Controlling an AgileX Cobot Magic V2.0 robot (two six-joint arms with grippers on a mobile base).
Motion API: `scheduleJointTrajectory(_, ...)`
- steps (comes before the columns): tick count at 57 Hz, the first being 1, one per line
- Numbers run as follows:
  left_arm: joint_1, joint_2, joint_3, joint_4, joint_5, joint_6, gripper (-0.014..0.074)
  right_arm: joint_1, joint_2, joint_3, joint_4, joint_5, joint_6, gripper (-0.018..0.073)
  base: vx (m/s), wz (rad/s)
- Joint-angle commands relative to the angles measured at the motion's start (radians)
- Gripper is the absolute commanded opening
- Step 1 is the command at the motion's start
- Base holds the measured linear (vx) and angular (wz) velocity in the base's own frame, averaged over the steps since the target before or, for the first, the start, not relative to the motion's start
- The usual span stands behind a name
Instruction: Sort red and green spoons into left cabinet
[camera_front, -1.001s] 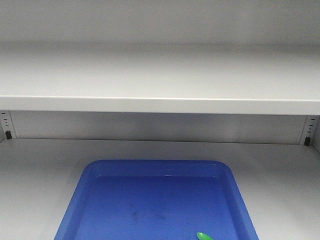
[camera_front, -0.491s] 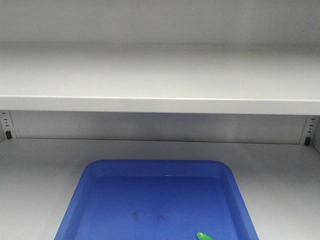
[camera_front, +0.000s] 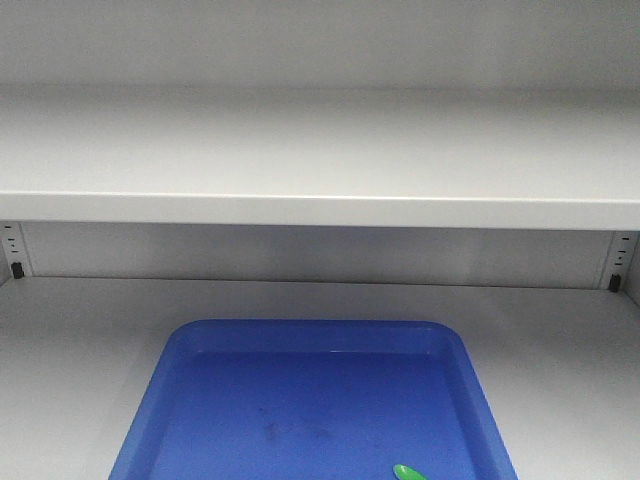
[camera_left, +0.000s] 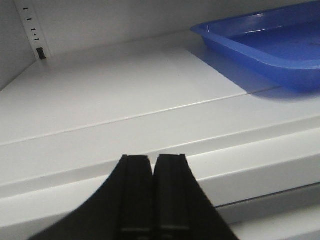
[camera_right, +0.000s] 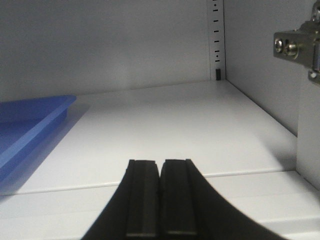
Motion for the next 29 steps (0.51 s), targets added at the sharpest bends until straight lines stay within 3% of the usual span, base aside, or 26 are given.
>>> scheduleJointTrajectory(1,0.002,-0.019,0.017,-0.003,-0.077,-0.004,-0.0007,-0.007,-0.006,0.006,-0.002,-0.078,-0.003,-0.0004,0.0,0.0)
scheduleJointTrajectory(29,0.002,-0.019,0.017,-0.003,-0.077,-0.004,-0.0007,-0.007,-0.006,0.006,-0.002,-0.076,-0.003,-0.0004,0.0,0.0)
